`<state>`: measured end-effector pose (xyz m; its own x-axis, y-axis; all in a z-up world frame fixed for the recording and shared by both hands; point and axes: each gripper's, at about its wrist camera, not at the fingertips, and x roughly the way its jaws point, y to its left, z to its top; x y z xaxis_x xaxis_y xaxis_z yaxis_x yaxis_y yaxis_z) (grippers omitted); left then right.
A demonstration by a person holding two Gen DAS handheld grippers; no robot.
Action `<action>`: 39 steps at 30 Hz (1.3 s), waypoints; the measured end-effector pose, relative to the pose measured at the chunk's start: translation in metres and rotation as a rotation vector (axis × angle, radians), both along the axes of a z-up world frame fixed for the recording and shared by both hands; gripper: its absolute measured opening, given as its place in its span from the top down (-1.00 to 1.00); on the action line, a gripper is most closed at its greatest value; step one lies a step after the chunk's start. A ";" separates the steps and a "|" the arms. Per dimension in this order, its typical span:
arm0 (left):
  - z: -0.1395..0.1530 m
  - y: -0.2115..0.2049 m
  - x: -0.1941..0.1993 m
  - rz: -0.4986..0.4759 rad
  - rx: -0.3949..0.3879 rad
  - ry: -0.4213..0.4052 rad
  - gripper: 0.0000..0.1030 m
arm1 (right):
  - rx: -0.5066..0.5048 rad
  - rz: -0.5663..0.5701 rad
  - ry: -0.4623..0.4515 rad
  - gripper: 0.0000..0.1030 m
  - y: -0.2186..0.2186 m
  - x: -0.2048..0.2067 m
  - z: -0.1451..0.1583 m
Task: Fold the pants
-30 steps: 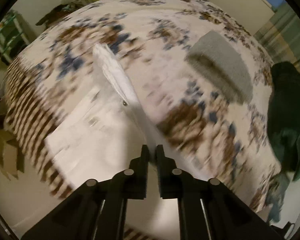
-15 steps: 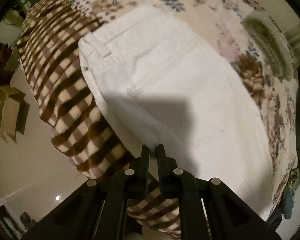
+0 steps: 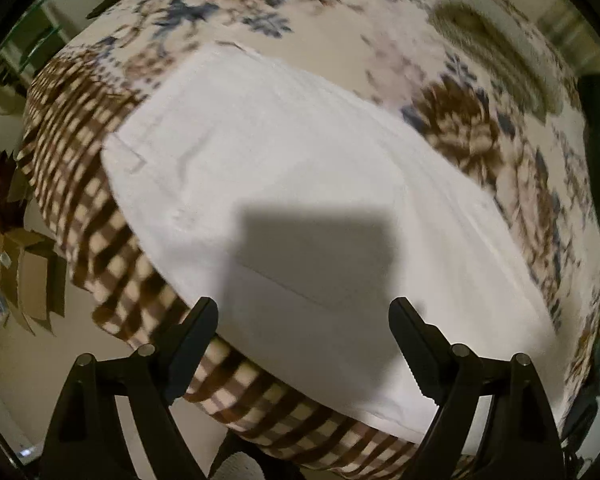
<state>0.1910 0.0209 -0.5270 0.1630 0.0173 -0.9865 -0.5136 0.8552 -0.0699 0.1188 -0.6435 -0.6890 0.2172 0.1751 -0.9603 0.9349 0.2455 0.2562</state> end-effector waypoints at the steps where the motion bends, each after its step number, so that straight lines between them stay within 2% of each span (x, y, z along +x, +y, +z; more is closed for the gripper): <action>1: -0.005 -0.004 0.002 -0.014 0.007 0.013 -0.69 | 0.012 -0.026 -0.015 0.03 -0.001 0.000 -0.005; 2: -0.008 -0.007 0.003 -0.025 0.012 0.021 -0.69 | 0.014 -0.036 -0.056 0.20 0.000 -0.001 -0.008; 3: -0.012 -0.009 0.004 -0.035 0.019 0.034 -0.69 | -0.019 -0.017 -0.049 0.70 0.002 0.001 -0.005; 4: -0.015 -0.011 0.005 -0.045 0.026 0.046 -0.69 | -0.062 -0.004 -0.063 0.79 0.005 0.000 0.002; 9: -0.021 -0.014 0.007 -0.086 0.039 0.067 -0.69 | -0.151 0.009 -0.104 0.90 0.013 -0.010 0.035; 12: -0.027 -0.015 0.009 -0.112 0.044 0.086 -0.69 | -0.153 0.033 -0.031 0.92 0.006 -0.017 0.025; 14: -0.033 -0.016 0.009 -0.122 0.042 0.103 -0.69 | -0.085 0.066 -0.010 0.91 0.004 -0.020 0.009; 16: -0.033 -0.016 0.006 -0.123 0.022 0.107 -0.69 | -0.028 0.091 0.025 0.61 0.000 -0.022 -0.002; 17: -0.030 -0.015 0.003 -0.121 0.014 0.103 -0.69 | -0.027 0.085 0.014 0.51 0.001 -0.022 -0.001; 18: -0.027 -0.013 -0.002 -0.116 0.002 0.102 -0.69 | -0.032 0.065 0.001 0.30 0.002 -0.026 0.006; 19: -0.023 -0.010 -0.006 -0.106 -0.008 0.094 -0.69 | -0.039 0.048 -0.002 0.24 0.006 -0.029 0.013; 22: -0.009 0.005 -0.021 -0.046 -0.015 0.068 -0.69 | -0.002 0.035 -0.066 0.22 0.025 -0.035 0.028; 24: -0.005 0.017 -0.028 0.008 -0.014 0.053 -0.69 | 0.066 0.073 -0.105 0.22 0.051 -0.029 0.031; 28: -0.012 0.048 -0.025 0.136 0.019 0.058 -0.69 | 0.225 0.193 -0.118 0.22 0.119 -0.001 0.009; 31: -0.022 0.075 -0.027 0.226 0.018 0.045 -0.68 | 0.262 0.220 -0.095 0.22 0.157 0.008 -0.009; 32: -0.026 0.083 -0.026 0.250 0.008 0.034 -0.57 | 0.276 0.223 -0.087 0.22 0.167 0.012 -0.016; 33: -0.031 0.090 -0.026 0.270 0.010 0.028 -0.23 | 0.282 0.222 -0.079 0.22 0.177 0.014 -0.021; 34: -0.035 0.097 -0.027 0.282 0.001 0.019 0.01 | 0.284 0.213 -0.074 0.22 0.186 0.014 -0.026; 35: -0.037 0.105 -0.027 0.292 -0.014 0.006 0.54 | 0.281 0.202 -0.071 0.24 0.195 0.013 -0.031; 37: -0.037 0.111 -0.024 0.304 0.009 -0.010 0.87 | 0.262 0.191 -0.047 0.62 0.211 0.011 -0.037; 38: -0.035 0.114 -0.022 0.306 0.006 -0.031 0.90 | 0.249 0.192 -0.036 0.88 0.215 0.011 -0.039; 39: -0.033 0.117 -0.019 0.304 0.005 -0.035 0.91 | 0.226 0.191 -0.036 0.92 0.218 0.010 -0.036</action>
<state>0.1716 0.1378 -0.5602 0.1835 0.0753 -0.9801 -0.7431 0.6633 -0.0882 0.1289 -0.4256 -0.7251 0.1927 0.4243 -0.8847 0.8666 0.3493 0.3563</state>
